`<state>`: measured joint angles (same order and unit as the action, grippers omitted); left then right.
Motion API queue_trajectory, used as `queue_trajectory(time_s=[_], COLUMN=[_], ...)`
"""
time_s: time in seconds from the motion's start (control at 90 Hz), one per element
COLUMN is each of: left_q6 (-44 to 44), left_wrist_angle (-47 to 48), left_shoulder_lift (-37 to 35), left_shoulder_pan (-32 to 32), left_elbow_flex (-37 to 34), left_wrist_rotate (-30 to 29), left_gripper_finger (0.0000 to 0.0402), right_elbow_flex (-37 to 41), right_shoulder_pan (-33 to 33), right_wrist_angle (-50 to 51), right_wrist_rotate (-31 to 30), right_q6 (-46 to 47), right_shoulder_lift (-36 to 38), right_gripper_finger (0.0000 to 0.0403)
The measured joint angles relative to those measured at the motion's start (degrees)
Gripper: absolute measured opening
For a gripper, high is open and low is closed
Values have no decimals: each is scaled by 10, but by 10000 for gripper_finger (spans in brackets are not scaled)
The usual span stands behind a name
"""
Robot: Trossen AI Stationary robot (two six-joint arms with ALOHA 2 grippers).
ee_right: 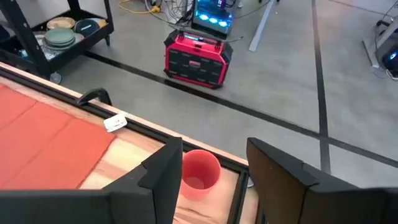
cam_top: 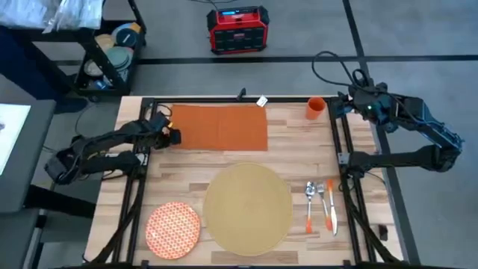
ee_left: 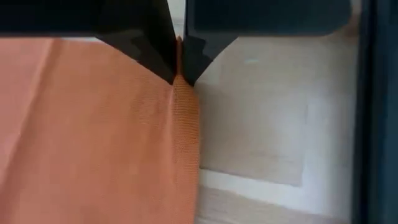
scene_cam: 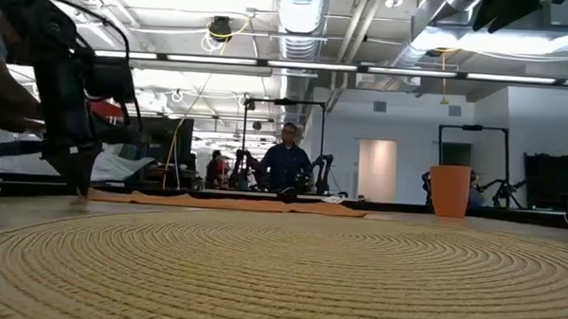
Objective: Set table place
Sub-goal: Fold the orange table napkin
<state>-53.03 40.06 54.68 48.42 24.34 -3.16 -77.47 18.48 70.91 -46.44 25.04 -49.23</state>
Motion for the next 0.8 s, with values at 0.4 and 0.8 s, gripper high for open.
queue_trajectory(time_s=[0.4,0.8], left_q6=[13,24], left_wrist_angle=[158,192], left_shoulder_lift=[-45,-75], left_shoulder_pan=[1,17], left_elbow_flex=[90,166], left_wrist_rotate=[-76,-102], left_gripper_finger=[0,0], right_elbow_flex=[0,0], right_shoulder_pan=[0,0], right_wrist_angle=[8,7], right_wrist_rotate=[0,1], right_q6=[0,0], right_shoulder_lift=[0,0], right_gripper_finger=[147,147])
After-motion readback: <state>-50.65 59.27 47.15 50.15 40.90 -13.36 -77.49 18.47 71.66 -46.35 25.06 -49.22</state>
